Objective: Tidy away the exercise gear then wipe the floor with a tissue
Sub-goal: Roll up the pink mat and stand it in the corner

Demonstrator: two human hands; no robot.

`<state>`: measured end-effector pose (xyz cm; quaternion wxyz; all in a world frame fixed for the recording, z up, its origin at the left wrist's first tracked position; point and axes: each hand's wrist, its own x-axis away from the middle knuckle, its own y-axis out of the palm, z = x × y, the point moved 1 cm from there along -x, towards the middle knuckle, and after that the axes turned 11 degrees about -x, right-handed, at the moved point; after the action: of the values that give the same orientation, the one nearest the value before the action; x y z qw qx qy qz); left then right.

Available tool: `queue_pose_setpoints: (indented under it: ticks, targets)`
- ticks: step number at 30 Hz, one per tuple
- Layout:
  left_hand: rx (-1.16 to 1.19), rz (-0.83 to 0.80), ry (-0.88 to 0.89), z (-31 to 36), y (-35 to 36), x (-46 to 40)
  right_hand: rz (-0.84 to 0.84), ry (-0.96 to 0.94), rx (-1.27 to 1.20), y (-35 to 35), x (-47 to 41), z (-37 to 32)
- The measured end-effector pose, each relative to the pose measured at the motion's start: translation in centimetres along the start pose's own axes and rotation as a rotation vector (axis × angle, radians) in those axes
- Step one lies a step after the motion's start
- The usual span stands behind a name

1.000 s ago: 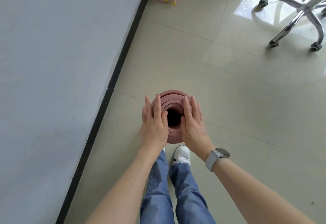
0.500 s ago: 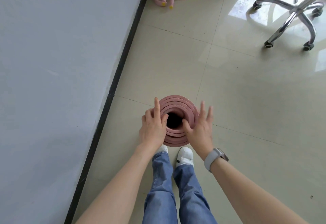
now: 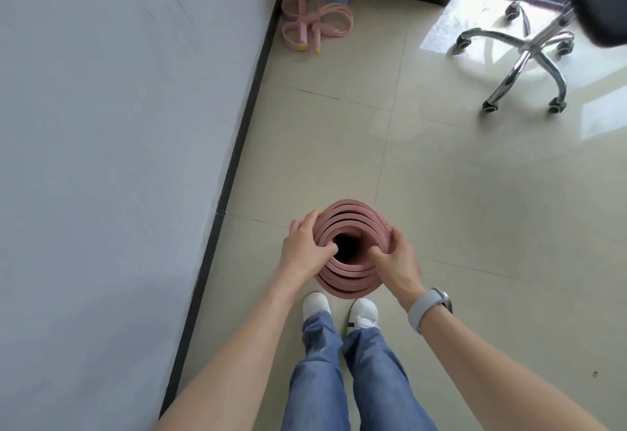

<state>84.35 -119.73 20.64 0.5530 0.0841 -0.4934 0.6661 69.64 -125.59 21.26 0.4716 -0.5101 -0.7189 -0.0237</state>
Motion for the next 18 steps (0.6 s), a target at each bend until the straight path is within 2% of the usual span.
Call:
queue_pose_setpoints:
  ticks: [9, 13, 18]
  targets:
    - [0.016, 0.112, 0.1, 11.2, -9.0, -1.4, 0.02, -0.196, 0.01, -7.6, -0.9, -12.5]
    - [-0.021, 0.125, 0.149, 17.4, -11.8, -5.6, 0.036, -0.247, 0.001, -11.4, -5.1, -17.5]
    - [-0.006, 0.152, 0.113, 25.5, -15.0, -12.9, 0.018, -0.285, 0.007, -15.5, -13.0, -25.1]
